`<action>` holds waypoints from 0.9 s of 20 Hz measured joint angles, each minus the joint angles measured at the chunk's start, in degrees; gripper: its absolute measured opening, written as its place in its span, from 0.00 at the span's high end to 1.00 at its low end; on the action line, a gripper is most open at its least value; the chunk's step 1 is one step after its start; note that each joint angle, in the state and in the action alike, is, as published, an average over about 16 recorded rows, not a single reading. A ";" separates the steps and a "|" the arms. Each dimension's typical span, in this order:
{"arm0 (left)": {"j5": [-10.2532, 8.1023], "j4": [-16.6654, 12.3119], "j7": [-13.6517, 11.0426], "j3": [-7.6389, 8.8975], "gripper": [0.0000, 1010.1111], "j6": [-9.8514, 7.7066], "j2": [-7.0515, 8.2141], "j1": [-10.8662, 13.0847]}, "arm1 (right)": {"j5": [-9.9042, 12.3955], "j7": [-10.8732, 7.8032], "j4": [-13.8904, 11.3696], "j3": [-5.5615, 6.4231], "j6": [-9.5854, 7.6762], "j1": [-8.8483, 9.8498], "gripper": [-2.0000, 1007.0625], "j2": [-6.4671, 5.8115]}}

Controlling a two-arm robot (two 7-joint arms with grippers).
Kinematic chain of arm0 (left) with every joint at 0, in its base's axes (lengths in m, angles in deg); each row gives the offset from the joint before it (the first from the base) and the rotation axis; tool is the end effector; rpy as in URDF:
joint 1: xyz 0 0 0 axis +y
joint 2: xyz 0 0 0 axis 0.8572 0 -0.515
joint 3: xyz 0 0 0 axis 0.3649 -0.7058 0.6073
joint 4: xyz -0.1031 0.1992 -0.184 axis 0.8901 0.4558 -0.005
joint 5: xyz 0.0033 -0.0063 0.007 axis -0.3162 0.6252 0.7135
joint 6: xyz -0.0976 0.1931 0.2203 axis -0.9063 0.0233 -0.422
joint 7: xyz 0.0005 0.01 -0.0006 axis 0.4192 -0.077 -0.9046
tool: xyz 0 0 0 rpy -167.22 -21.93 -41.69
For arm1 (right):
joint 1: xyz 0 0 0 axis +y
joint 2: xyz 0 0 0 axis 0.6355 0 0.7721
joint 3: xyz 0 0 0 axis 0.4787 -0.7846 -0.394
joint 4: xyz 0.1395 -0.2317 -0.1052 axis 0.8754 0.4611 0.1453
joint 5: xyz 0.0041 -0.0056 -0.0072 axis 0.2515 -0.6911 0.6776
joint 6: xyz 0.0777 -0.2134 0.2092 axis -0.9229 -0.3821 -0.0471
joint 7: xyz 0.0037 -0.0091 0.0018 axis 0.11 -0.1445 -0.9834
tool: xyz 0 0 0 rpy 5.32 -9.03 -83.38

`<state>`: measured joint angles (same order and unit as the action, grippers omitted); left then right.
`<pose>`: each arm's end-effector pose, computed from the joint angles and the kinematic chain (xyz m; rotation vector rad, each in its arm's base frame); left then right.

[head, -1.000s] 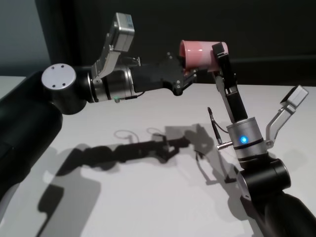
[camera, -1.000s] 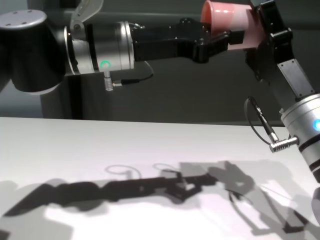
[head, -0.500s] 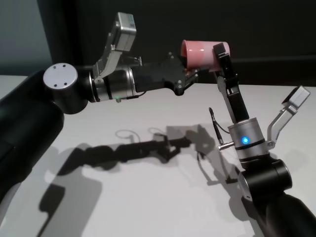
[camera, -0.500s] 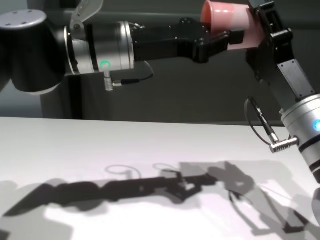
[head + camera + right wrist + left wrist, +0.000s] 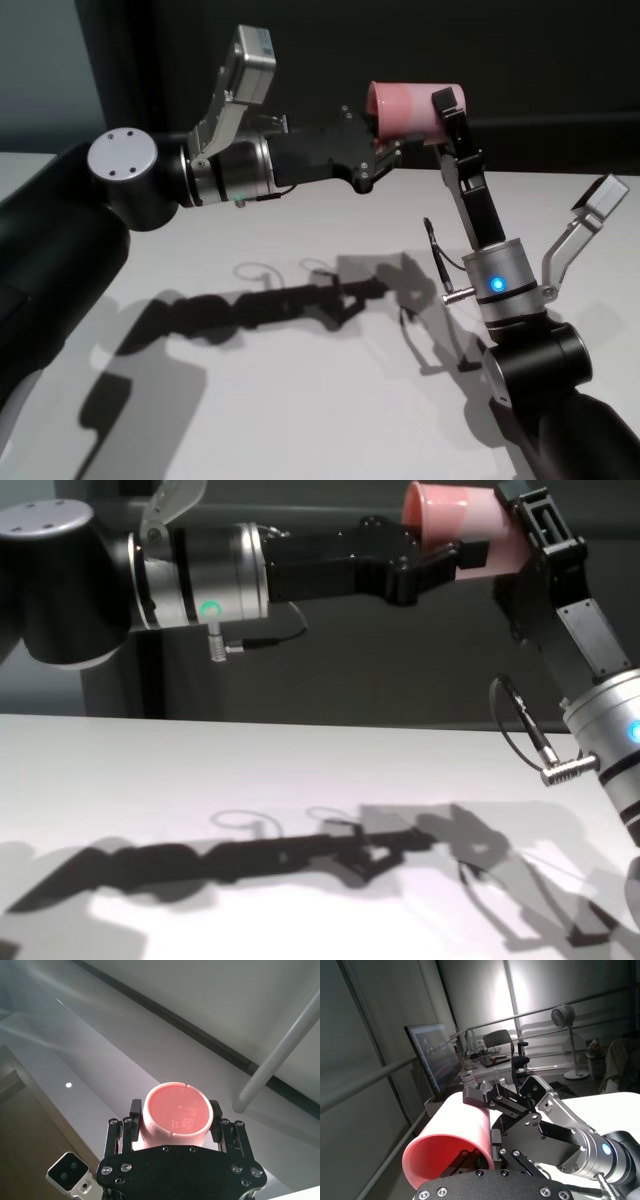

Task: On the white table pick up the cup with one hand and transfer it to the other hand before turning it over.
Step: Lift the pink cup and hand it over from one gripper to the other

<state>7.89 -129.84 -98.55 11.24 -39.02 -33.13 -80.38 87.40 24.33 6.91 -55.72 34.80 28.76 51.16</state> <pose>0.5251 -0.0398 -0.2051 0.0031 -0.2494 0.1618 0.4236 0.0621 -0.3256 1.1316 0.6586 -0.5418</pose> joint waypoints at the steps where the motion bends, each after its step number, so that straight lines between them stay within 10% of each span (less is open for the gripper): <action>1: 0.00 0.00 0.00 0.00 0.96 0.00 0.00 0.00 | 0.00 -0.01 0.00 0.01 -0.02 0.00 0.23 0.00; 18: 0.00 0.00 0.02 0.00 0.82 0.00 0.00 0.00 | -0.02 -0.13 0.04 0.08 -0.17 0.04 0.24 0.06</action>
<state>7.89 -129.84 -98.54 11.24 -39.02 -33.14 -80.38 87.38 24.20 6.95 -55.64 34.62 28.80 51.22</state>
